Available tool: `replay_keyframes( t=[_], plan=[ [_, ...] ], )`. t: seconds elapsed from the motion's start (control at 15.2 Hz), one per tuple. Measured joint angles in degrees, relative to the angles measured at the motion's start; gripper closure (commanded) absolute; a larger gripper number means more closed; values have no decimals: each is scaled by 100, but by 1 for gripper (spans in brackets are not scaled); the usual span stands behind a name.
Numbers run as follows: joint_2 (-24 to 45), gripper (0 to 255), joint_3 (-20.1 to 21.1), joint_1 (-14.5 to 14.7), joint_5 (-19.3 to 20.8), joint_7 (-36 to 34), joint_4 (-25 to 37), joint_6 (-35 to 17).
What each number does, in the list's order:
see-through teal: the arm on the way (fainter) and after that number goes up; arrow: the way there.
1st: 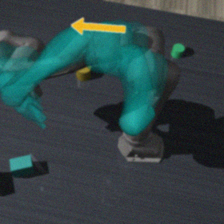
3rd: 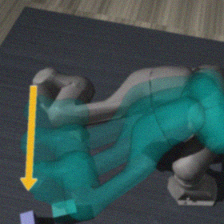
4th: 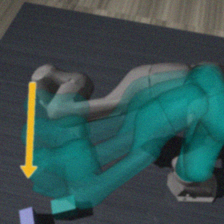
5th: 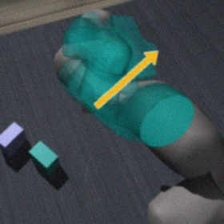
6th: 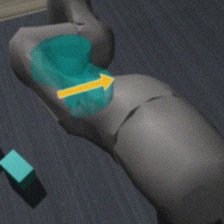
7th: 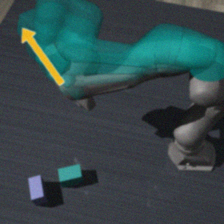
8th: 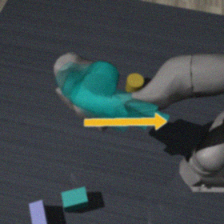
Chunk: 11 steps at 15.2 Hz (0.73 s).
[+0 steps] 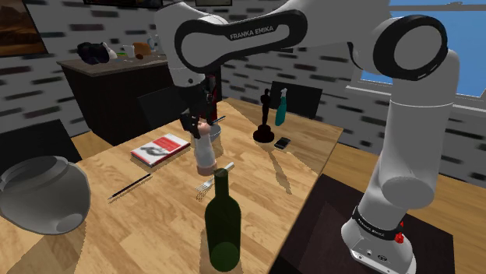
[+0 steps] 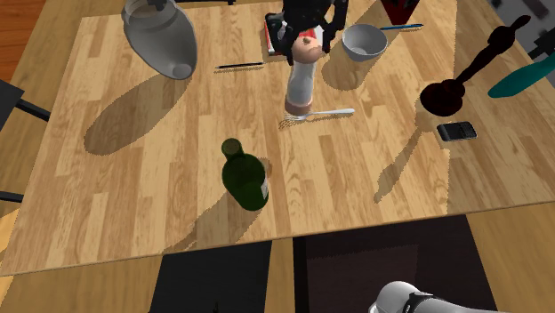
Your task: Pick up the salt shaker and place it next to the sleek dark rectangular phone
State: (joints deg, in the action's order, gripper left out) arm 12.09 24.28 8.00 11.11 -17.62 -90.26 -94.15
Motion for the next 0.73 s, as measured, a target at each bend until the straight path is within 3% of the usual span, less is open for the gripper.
replay_keyframes(
  t=[0.73],
  plan=[
    [-1195,255,-607,-893,-330,1518,-1052,-150]
  ],
)
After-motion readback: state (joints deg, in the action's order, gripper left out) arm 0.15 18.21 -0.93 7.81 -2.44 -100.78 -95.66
